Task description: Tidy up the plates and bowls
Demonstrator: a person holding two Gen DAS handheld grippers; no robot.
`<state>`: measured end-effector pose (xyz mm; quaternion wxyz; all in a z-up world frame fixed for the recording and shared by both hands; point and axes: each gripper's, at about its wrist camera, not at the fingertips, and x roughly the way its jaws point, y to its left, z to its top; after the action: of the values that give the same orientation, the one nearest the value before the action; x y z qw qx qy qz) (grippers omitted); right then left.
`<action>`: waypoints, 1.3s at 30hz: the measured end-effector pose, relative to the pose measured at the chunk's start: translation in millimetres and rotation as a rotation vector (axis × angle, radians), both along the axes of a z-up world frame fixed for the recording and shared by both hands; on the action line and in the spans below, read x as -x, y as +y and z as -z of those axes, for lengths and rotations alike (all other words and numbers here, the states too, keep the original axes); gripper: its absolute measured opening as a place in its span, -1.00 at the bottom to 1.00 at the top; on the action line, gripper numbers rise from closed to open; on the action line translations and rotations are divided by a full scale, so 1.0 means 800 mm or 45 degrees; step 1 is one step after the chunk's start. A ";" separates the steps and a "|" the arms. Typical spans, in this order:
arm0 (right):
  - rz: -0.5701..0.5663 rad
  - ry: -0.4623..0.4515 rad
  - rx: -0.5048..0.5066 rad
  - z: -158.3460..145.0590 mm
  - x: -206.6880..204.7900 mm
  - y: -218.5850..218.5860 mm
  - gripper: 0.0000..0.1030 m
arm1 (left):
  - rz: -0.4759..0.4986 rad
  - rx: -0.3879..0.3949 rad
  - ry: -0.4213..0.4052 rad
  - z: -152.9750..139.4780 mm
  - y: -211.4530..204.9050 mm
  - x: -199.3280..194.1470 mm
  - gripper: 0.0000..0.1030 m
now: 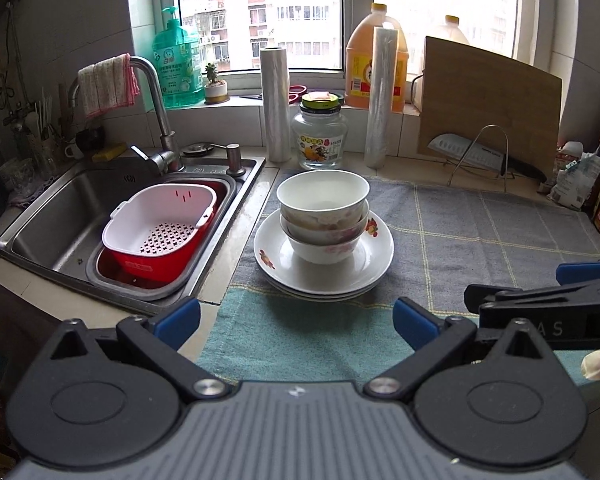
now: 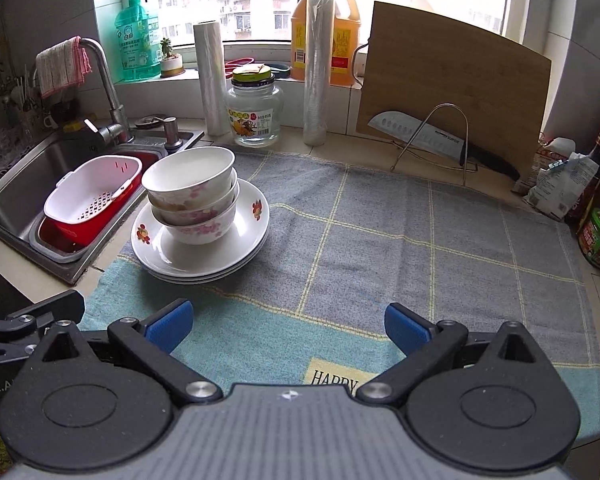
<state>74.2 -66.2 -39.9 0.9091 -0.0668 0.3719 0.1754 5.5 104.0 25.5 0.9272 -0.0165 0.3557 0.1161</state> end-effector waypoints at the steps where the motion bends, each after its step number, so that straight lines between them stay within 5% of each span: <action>1: 0.002 -0.004 -0.004 -0.003 0.003 -0.003 1.00 | -0.001 -0.002 -0.005 -0.004 -0.002 0.002 0.98; 39: 0.044 -0.040 -0.018 -0.020 0.019 -0.015 1.00 | -0.025 -0.007 -0.014 -0.021 -0.011 0.010 0.98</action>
<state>59.1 -78.0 -24.1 0.9181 -0.0567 0.3575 0.1613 -2.5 95.0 42.1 0.9280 -0.0180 0.3502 0.1260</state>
